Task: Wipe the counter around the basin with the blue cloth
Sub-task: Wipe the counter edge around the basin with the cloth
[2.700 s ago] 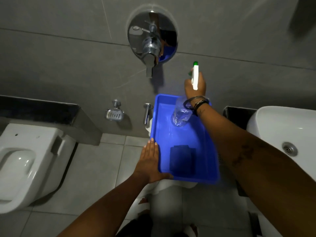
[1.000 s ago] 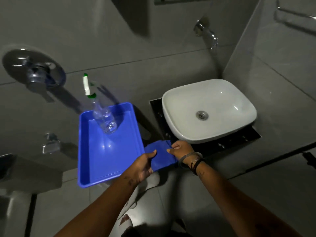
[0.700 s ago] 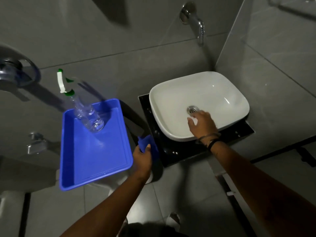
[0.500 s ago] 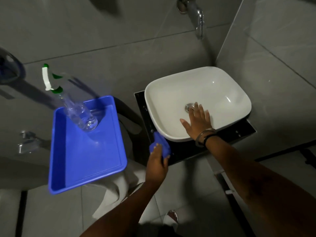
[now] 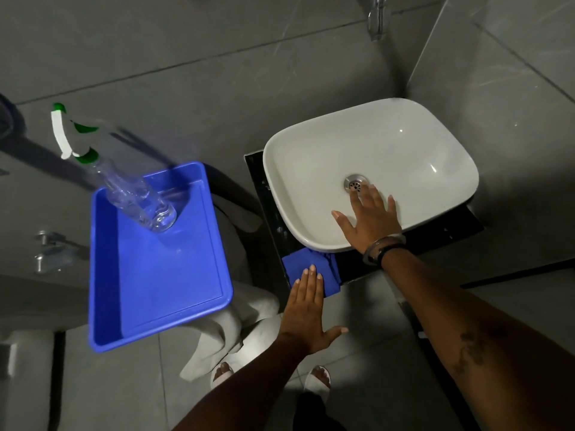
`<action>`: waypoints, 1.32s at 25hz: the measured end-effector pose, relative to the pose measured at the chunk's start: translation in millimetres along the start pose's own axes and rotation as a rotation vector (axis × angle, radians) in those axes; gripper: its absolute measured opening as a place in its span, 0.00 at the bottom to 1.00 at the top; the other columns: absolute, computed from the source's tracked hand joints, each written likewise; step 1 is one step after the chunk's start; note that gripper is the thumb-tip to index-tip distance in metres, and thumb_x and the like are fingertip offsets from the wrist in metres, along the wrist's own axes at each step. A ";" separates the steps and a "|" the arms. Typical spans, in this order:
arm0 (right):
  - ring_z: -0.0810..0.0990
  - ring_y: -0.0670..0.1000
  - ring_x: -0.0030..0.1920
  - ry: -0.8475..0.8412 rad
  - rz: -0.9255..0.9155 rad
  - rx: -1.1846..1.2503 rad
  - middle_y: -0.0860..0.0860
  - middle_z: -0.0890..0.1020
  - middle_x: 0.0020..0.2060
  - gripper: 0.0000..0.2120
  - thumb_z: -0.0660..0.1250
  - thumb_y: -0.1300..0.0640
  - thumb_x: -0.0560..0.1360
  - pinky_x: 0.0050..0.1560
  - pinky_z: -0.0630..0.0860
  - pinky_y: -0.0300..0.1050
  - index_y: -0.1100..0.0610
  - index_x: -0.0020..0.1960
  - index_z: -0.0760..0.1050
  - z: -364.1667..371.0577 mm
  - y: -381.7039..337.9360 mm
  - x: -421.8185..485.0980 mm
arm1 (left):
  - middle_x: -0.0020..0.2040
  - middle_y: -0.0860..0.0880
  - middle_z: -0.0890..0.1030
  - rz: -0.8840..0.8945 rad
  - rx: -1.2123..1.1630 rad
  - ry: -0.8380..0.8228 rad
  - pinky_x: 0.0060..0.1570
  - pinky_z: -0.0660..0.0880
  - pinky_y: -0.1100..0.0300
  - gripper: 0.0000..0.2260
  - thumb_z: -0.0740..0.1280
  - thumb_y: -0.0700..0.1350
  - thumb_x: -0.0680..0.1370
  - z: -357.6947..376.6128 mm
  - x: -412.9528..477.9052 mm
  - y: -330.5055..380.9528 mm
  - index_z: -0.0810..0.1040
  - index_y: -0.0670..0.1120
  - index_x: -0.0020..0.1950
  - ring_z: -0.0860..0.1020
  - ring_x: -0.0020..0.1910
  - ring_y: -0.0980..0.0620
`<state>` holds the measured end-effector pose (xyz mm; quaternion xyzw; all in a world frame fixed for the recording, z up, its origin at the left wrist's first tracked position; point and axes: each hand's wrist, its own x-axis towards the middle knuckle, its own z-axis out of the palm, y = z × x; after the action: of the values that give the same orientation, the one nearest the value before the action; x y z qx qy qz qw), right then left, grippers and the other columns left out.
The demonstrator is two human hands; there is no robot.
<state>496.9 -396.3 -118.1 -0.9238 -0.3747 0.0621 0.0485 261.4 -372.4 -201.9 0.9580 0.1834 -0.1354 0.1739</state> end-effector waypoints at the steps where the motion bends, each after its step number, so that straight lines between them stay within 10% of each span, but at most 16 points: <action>1: 0.50 0.55 0.77 -0.003 0.008 0.005 0.53 0.53 0.78 0.39 0.39 0.30 0.72 0.75 0.49 0.63 0.52 0.76 0.52 -0.2 -0.1 0.4 | 0.81 0.43 0.37 -0.004 -0.007 -0.012 0.78 0.38 0.44 0.53 0.49 0.78 0.71 -1.6 1.6 -1.9 0.40 0.43 0.81 0.36 0.79 0.42; 19: 0.58 0.57 0.75 0.006 0.064 0.000 0.55 0.62 0.74 0.33 0.45 0.32 0.72 0.71 0.58 0.66 0.51 0.69 0.62 -8.3 -5.1 0.9 | 0.82 0.40 0.42 0.313 0.304 -0.296 0.79 0.42 0.49 0.60 0.66 0.76 0.66 -105.6 88.7 -157.2 0.40 0.42 0.81 0.42 0.81 0.43; 33: 0.64 0.60 0.73 0.054 0.078 -0.054 0.59 0.68 0.72 0.35 0.49 0.35 0.72 0.69 0.62 0.65 0.55 0.70 0.67 0.5 -3.1 3.2 | 0.81 0.39 0.39 0.081 0.117 -0.120 0.78 0.38 0.50 0.67 0.76 0.71 0.60 -182.6 219.5 -219.3 0.40 0.39 0.80 0.39 0.80 0.42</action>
<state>497.0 -391.8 -118.4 -0.9400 -0.3384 0.0287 0.0311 406.3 -44.3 -170.1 0.9633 0.1258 -0.1960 0.1336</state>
